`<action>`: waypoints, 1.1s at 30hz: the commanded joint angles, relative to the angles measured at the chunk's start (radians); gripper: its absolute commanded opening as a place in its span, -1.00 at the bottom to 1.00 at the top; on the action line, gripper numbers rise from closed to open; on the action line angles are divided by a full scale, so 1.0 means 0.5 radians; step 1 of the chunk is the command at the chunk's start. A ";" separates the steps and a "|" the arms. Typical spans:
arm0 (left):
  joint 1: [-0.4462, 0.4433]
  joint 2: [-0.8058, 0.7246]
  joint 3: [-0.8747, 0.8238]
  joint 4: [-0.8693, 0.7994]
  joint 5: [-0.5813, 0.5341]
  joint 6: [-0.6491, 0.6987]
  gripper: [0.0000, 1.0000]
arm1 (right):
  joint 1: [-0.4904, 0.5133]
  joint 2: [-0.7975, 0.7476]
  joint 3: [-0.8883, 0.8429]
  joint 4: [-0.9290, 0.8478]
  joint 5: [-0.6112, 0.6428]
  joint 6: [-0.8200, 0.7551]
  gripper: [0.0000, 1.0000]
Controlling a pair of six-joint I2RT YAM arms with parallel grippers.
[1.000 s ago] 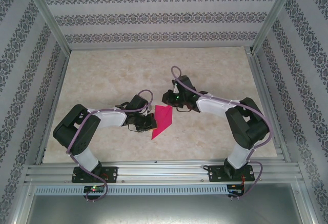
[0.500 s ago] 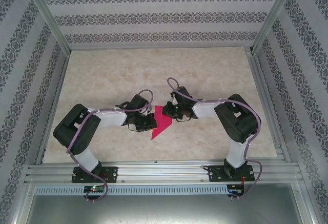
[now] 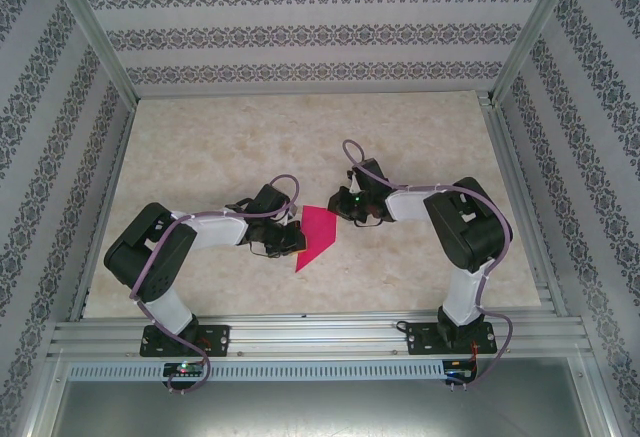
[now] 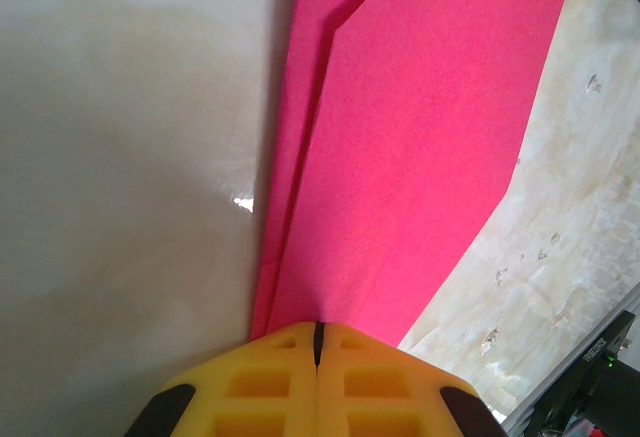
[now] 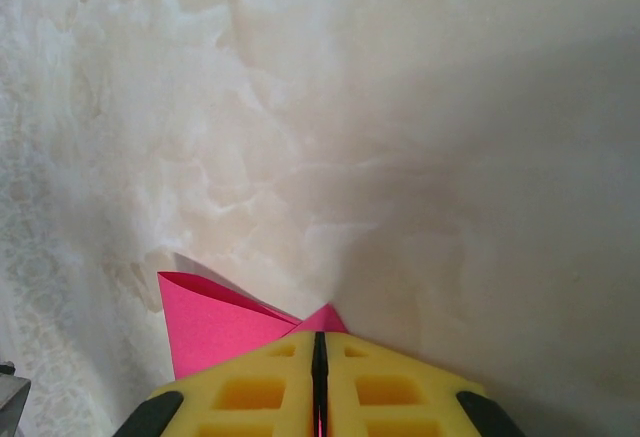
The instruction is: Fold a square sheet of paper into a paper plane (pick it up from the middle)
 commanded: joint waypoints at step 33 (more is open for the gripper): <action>-0.019 -0.006 0.020 -0.533 -0.070 0.153 -0.94 | 0.171 0.041 -0.217 -0.001 0.104 -0.057 -0.80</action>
